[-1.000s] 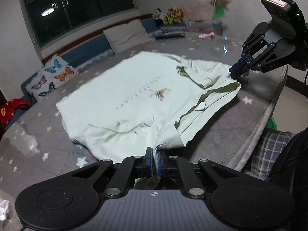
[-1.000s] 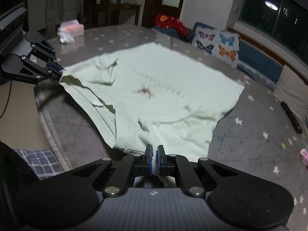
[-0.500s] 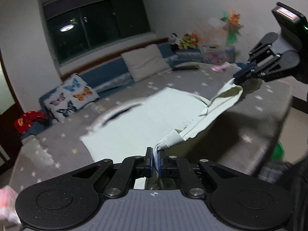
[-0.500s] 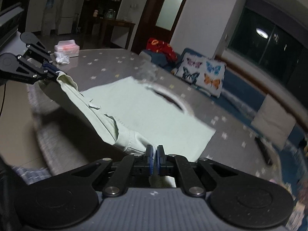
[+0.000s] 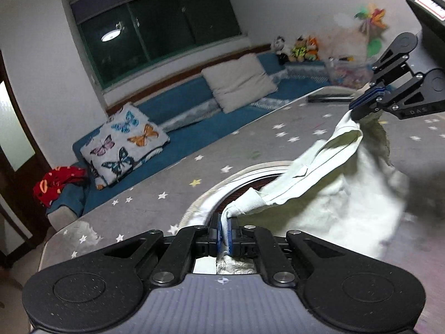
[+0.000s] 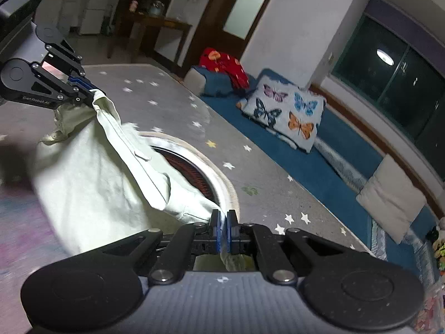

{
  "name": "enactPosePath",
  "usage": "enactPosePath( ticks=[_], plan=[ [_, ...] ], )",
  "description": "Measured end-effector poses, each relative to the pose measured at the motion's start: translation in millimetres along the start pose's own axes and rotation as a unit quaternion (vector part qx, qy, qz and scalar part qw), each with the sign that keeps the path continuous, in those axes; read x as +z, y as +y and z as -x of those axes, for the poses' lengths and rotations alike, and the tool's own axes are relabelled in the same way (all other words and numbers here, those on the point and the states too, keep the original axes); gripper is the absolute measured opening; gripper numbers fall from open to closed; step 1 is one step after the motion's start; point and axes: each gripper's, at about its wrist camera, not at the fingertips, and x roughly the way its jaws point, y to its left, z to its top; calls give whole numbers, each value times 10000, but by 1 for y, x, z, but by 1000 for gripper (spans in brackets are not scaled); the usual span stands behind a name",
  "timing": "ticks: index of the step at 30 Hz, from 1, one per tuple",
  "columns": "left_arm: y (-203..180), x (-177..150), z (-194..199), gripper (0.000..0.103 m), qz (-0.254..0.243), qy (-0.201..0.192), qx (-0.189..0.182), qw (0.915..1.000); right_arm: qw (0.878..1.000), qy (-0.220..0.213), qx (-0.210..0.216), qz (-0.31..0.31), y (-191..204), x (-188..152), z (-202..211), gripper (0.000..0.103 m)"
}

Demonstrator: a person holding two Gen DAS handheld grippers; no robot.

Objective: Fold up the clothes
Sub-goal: 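Grasp the shirt hem corners with both grippers and lift the hem, then fold the held hem up toward the collar with both grippers and release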

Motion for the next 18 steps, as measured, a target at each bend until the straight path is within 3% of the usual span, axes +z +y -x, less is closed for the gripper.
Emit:
enactPosePath(
  ticks=[7,12,14,18],
  plan=[
    [28,-6,-96,6,404,531,45,9978,9978,264,119,-597,-30,-4,-96,4],
    [36,-17,-118,11,694,675,17,9953,9915,271,140,-1269,-43,-24,-120,12],
    [39,-16,-114,19,758,633,87,9951,9898,230,116,-1401,-48,-31,-116,23],
    [46,-14,-104,38,875,530,246,9945,9871,213,130,-1585,-54,-39,-98,27]
  ],
)
